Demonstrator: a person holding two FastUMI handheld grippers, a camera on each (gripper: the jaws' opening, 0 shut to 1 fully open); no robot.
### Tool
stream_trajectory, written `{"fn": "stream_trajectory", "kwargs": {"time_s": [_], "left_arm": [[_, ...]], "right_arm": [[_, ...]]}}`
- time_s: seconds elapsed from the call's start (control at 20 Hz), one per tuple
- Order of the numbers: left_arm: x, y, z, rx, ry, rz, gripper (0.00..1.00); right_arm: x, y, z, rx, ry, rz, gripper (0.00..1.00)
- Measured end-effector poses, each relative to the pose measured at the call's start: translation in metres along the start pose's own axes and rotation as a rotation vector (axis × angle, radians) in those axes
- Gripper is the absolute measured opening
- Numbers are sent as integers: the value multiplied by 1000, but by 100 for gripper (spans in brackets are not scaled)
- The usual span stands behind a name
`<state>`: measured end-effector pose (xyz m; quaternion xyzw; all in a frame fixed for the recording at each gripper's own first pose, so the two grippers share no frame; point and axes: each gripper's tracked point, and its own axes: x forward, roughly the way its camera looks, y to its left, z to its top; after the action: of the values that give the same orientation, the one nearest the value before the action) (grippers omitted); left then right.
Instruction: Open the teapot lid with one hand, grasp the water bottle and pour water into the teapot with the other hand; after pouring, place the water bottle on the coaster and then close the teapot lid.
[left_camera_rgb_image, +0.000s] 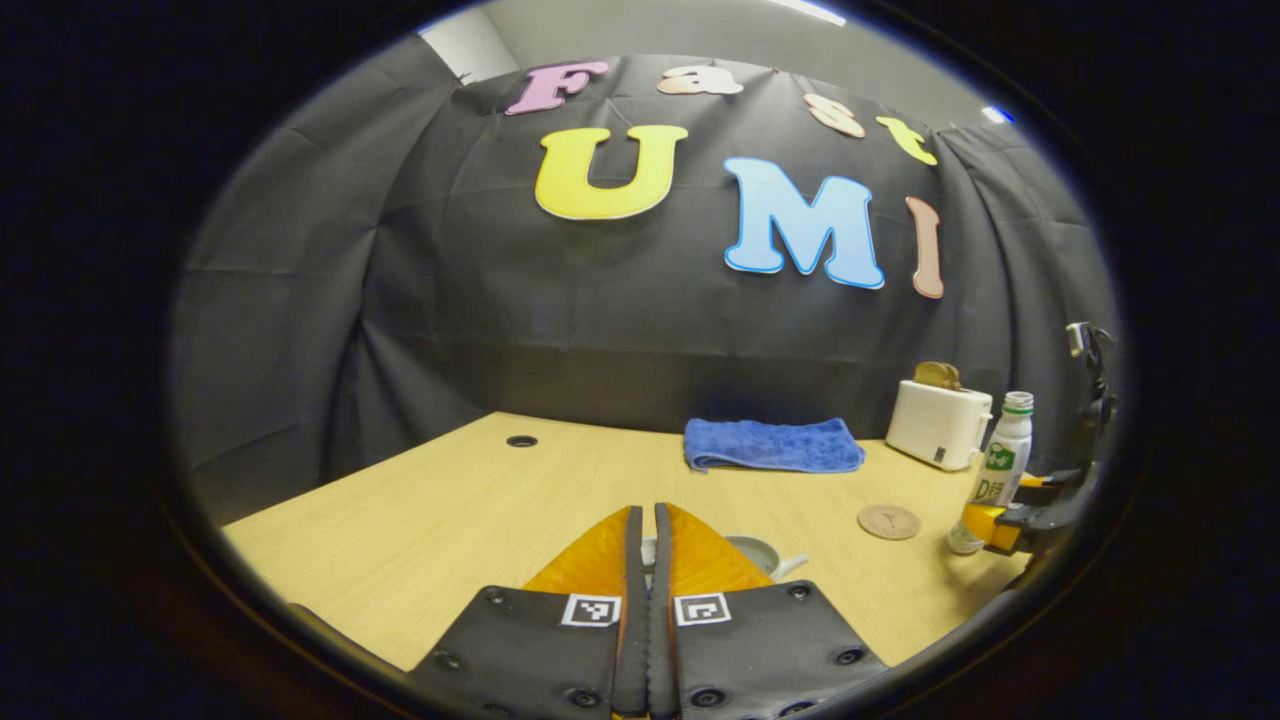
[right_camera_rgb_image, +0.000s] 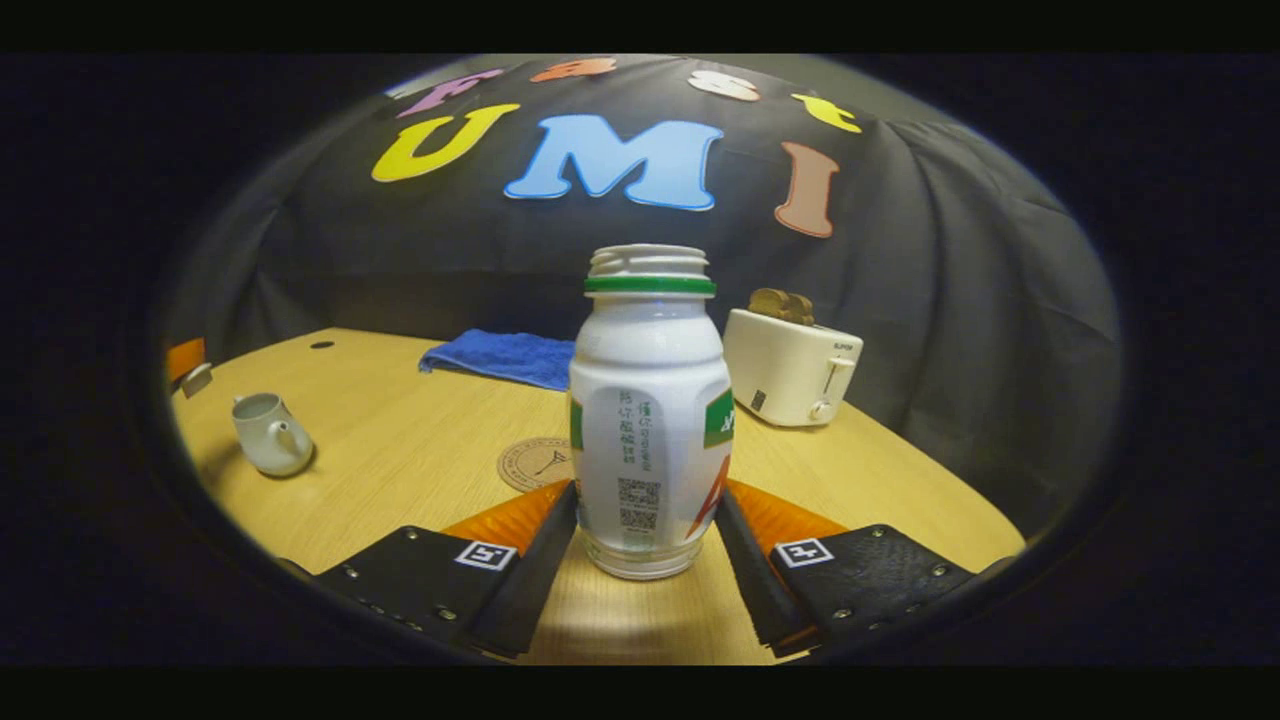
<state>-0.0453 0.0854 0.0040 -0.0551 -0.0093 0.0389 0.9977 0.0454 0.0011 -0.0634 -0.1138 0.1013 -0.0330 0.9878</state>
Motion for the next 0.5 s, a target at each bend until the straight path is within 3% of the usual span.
{"fn": "stream_trajectory", "kwargs": {"time_s": [0.5], "left_arm": [[-3,24,-13,-28,20,8,6]], "right_arm": [[-1,37,59,-479,-132,-104,80]]}}
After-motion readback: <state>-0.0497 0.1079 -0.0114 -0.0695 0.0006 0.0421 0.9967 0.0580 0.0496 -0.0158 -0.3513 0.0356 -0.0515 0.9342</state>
